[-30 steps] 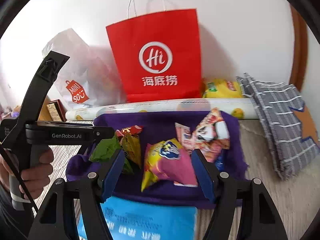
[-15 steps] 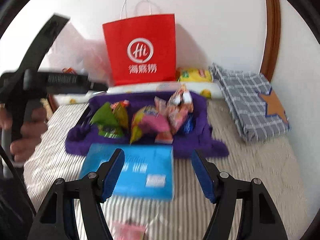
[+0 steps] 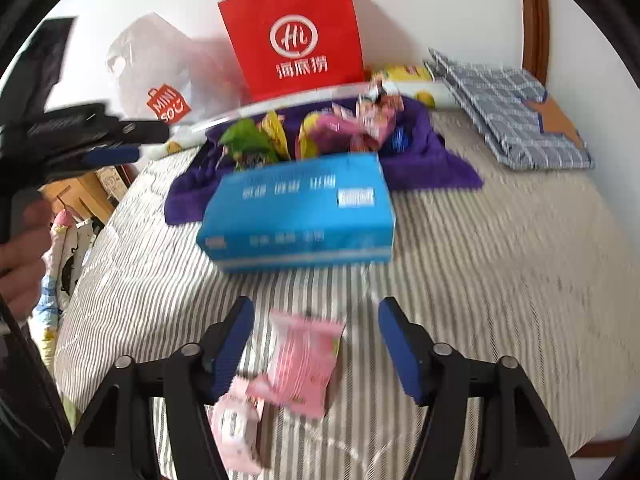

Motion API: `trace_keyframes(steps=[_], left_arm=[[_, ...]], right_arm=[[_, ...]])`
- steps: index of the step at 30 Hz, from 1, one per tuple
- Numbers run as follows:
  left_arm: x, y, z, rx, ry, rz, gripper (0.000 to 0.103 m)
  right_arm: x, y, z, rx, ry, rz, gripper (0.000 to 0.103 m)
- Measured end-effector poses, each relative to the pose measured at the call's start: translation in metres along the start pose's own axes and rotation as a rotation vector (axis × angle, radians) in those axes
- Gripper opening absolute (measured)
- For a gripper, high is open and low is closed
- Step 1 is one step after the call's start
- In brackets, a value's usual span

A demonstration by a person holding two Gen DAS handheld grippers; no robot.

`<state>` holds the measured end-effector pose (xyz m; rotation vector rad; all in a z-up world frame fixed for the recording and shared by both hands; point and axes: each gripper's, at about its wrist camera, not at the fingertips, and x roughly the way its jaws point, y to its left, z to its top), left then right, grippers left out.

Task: Organize snacks
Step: 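Grasp the pink peach packet with the right gripper while the left approaches the pale pink packet, then grasp the pale pink cookie packet with the left gripper while the right holds the peach packet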

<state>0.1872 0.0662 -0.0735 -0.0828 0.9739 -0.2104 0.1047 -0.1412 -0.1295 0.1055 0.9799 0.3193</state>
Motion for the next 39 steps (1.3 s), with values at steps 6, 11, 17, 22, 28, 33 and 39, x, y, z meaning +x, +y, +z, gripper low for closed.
trace_keyframes(steps=[6, 11, 17, 22, 28, 33, 39], left_arm=[[-0.011, 0.010, -0.044, -0.017, 0.043, 0.033, 0.068], [-0.020, 0.015, -0.064, -0.045, 0.061, 0.053, 0.068], [-0.022, 0.012, -0.079, -0.050, 0.077, 0.058, 0.069], [-0.011, 0.001, -0.096, -0.036, 0.114, 0.048, 0.069], [0.008, -0.018, -0.124, -0.015, 0.183, -0.004, 0.068], [0.021, -0.032, -0.144, -0.022, 0.247, -0.092, 0.068], [0.028, -0.053, -0.158, -0.016, 0.277, -0.149, 0.067]], right_arm=[[0.012, 0.001, -0.022, 0.045, 0.043, 0.044, 0.052], [0.026, 0.001, -0.029, 0.087, 0.081, 0.069, 0.051], [0.037, -0.003, -0.031, 0.110, 0.087, 0.037, 0.036], [0.015, -0.011, -0.028, 0.080, 0.008, -0.028, 0.036], [-0.015, -0.040, -0.029, 0.101, -0.067, -0.108, 0.036], [-0.035, -0.071, -0.031, 0.161, -0.107, -0.155, 0.036], [-0.053, -0.096, -0.037, 0.204, -0.137, -0.175, 0.036]])
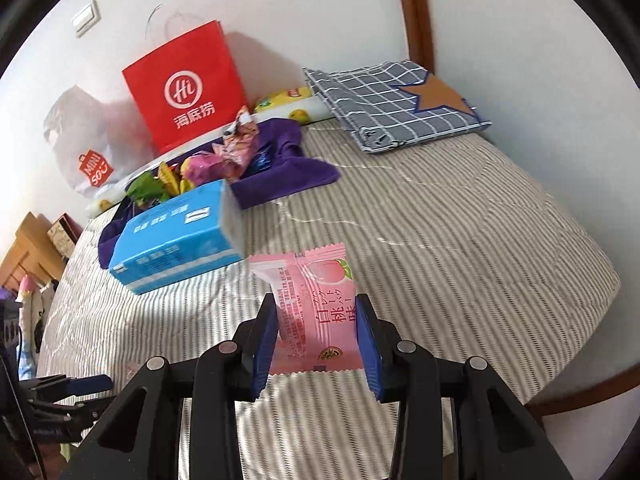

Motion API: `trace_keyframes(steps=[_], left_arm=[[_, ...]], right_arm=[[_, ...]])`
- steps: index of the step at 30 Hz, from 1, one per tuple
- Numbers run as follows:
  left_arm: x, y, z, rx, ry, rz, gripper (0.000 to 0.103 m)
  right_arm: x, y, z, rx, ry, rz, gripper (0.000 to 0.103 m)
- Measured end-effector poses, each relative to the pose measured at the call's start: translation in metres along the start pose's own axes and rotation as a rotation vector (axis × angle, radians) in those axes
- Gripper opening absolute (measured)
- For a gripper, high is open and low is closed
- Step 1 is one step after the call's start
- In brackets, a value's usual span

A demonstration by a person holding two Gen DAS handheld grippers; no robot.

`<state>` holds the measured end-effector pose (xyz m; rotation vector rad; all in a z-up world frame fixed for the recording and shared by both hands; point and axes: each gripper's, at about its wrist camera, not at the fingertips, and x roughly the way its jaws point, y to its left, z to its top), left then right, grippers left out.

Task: Organize snacks
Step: 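Grasp the pale pink cookie packet with the left gripper while the right holds the peach packet, then carry the peach packet and cookie packet over the purple towel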

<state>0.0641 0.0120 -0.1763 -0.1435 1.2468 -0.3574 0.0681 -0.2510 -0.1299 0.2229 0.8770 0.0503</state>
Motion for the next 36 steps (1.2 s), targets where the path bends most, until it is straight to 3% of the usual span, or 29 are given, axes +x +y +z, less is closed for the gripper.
trace_keyframes(steps=[3, 6, 8, 9, 10, 13, 15, 21, 27, 31, 36], left_arm=[[0.004, -0.013, -0.002, 0.016, 0.004, -0.001, 0.067], [0.008, -0.026, -0.004, 0.040, -0.013, 0.060, 0.067], [0.011, -0.037, -0.006, 0.081, -0.037, 0.133, 0.054], [0.013, -0.044, -0.009, 0.119, -0.046, 0.196, 0.043], [0.015, -0.050, -0.010, 0.148, -0.052, 0.241, 0.042], [0.016, -0.049, -0.007, 0.167, -0.056, 0.246, 0.034], [0.012, -0.037, 0.003, 0.135, -0.058, 0.236, 0.033], [-0.005, 0.028, 0.035, 0.019, -0.130, 0.400, 0.031], [-0.008, 0.079, 0.066, -0.069, -0.196, 0.480, 0.031], [-0.001, 0.089, 0.072, -0.070, -0.225, 0.466, 0.031], [0.008, 0.077, 0.067, 0.005, -0.302, 0.501, 0.031]], right_arm=[[0.000, -0.007, -0.001, 0.008, 0.000, 0.004, 0.036], [0.002, -0.009, -0.002, 0.010, 0.005, 0.017, 0.036], [0.004, -0.010, -0.003, 0.008, 0.008, 0.023, 0.036], [0.006, -0.009, -0.003, 0.008, 0.012, 0.030, 0.036], [0.008, -0.009, -0.004, 0.007, 0.016, 0.036, 0.036], [0.017, -0.002, -0.005, -0.026, 0.030, 0.062, 0.036], [0.025, 0.005, -0.004, -0.057, 0.033, 0.065, 0.036], [0.051, 0.014, 0.010, -0.104, 0.025, 0.073, 0.036], [0.079, 0.015, 0.036, -0.097, 0.007, 0.041, 0.036], [0.098, 0.015, 0.043, -0.095, 0.027, 0.034, 0.036], [0.116, 0.021, 0.041, -0.112, 0.041, 0.022, 0.037]])
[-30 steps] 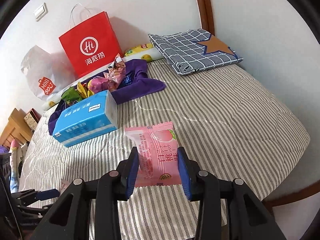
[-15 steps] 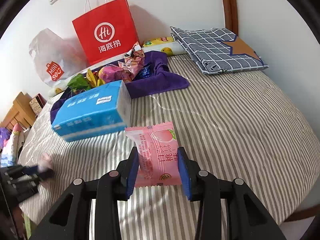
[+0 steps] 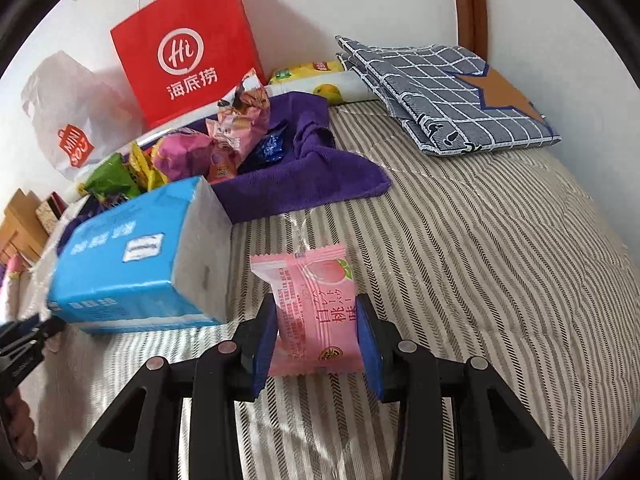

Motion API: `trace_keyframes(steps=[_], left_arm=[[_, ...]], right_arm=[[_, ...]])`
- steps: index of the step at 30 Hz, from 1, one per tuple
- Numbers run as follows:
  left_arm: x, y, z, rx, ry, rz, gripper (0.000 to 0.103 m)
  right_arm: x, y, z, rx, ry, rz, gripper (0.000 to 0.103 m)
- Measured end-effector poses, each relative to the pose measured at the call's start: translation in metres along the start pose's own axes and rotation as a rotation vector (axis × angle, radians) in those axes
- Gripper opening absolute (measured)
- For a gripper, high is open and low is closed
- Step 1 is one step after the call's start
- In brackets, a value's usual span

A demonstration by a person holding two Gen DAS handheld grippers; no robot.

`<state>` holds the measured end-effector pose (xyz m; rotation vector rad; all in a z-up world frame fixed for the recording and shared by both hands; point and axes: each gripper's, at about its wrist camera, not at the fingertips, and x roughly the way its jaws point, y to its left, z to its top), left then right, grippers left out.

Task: Organize snacks
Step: 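Carry the peach packet and cookie packet over the purple towel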

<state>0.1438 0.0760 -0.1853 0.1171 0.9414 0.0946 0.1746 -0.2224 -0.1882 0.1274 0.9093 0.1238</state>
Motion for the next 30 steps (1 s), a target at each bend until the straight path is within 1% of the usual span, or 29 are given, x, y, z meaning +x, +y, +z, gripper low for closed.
trace_keyframes(steps=[1, 3, 6, 10, 14, 16, 18, 19, 20, 22, 23, 25, 28, 30], left_arm=[[-0.001, -0.001, -0.001, 0.001, -0.015, 0.002, 0.032], [0.000, 0.000, 0.000, -0.008, -0.020, -0.007, 0.032], [0.004, 0.008, 0.004, -0.059, -0.012, -0.055, 0.032], [0.006, 0.015, 0.003, -0.112, -0.006, -0.104, 0.034], [0.006, 0.012, 0.004, -0.104, -0.006, -0.103, 0.036], [0.007, 0.013, 0.003, -0.108, -0.006, -0.107, 0.035], [0.007, 0.015, 0.003, -0.118, -0.007, -0.115, 0.035], [0.007, 0.016, 0.003, -0.123, -0.009, -0.116, 0.030], [0.004, 0.018, 0.002, -0.132, -0.019, -0.121, 0.030], [0.002, 0.019, 0.001, -0.138, -0.029, -0.173, 0.030], [0.000, 0.021, 0.000, -0.154, -0.029, -0.185, 0.030], [-0.004, 0.021, 0.001, -0.154, -0.030, -0.191, 0.030], [-0.018, 0.022, 0.006, -0.138, -0.052, -0.191, 0.030], [-0.029, 0.024, 0.012, -0.145, -0.063, -0.221, 0.030]], right_arm=[[0.001, 0.001, 0.000, -0.008, 0.003, 0.000, 0.037], [0.002, 0.002, 0.001, -0.012, 0.006, 0.015, 0.038], [0.005, 0.001, 0.001, -0.011, 0.014, 0.019, 0.039], [0.006, 0.007, 0.001, -0.043, 0.021, -0.017, 0.040], [0.010, 0.017, 0.000, -0.092, 0.031, -0.061, 0.044], [0.011, 0.019, 0.000, -0.105, 0.033, -0.075, 0.044], [0.010, 0.016, 0.000, -0.093, 0.031, -0.061, 0.044], [0.010, 0.014, 0.000, -0.085, 0.029, -0.053, 0.042], [0.009, 0.012, 0.001, -0.076, 0.027, -0.051, 0.039], [0.008, 0.010, 0.000, -0.058, 0.023, -0.051, 0.037], [0.007, 0.008, 0.001, -0.051, 0.018, -0.049, 0.036], [0.005, 0.006, 0.001, -0.037, 0.014, -0.036, 0.036], [-0.002, 0.005, 0.001, -0.029, 0.005, -0.033, 0.036], [-0.014, 0.005, 0.005, -0.011, -0.019, -0.020, 0.036]])
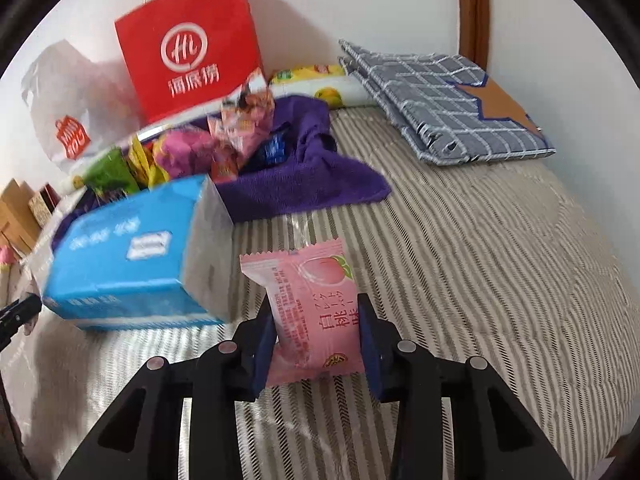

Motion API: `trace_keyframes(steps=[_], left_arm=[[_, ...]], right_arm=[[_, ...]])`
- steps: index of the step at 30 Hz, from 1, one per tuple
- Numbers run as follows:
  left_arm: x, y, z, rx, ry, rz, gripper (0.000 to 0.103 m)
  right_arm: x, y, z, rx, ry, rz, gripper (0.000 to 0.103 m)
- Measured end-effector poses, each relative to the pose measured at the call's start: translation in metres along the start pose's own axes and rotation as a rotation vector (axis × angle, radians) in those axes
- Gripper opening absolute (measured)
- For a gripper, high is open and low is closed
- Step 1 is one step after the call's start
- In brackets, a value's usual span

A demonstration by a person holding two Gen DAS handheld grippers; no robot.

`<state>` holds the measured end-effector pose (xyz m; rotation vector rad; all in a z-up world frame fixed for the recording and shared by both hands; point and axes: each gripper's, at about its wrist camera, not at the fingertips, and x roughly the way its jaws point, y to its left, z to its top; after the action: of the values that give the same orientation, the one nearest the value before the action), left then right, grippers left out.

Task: Organize snacks
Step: 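Carry the peach packet and cookie packet over the purple towel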

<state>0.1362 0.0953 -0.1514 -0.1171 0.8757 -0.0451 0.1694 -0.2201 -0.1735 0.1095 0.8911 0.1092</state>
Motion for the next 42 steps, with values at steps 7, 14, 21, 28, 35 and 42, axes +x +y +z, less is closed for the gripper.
trace_keyframes(steps=[7, 14, 21, 28, 35, 42], left_arm=[[-0.027, -0.015, 0.021, 0.019, -0.031, -0.024, 0.030], [-0.047, -0.037, 0.046, 0.045, -0.095, -0.044, 0.030], [-0.047, -0.059, 0.063, 0.080, -0.124, -0.036, 0.030], [-0.041, -0.062, 0.092, 0.082, -0.151, -0.027, 0.030], [-0.029, -0.072, 0.132, 0.126, -0.175, -0.009, 0.030], [0.002, -0.078, 0.161, 0.122, -0.158, -0.035, 0.030]], right_arm=[[-0.046, 0.010, 0.019, -0.016, -0.091, 0.017, 0.036], [-0.073, 0.014, 0.042, -0.028, -0.145, 0.034, 0.036], [-0.084, 0.026, 0.061, -0.064, -0.193, 0.053, 0.036], [-0.072, 0.036, 0.085, -0.083, -0.202, 0.075, 0.036], [-0.051, 0.049, 0.115, -0.105, -0.210, 0.097, 0.036], [-0.019, 0.061, 0.144, -0.133, -0.202, 0.117, 0.036]])
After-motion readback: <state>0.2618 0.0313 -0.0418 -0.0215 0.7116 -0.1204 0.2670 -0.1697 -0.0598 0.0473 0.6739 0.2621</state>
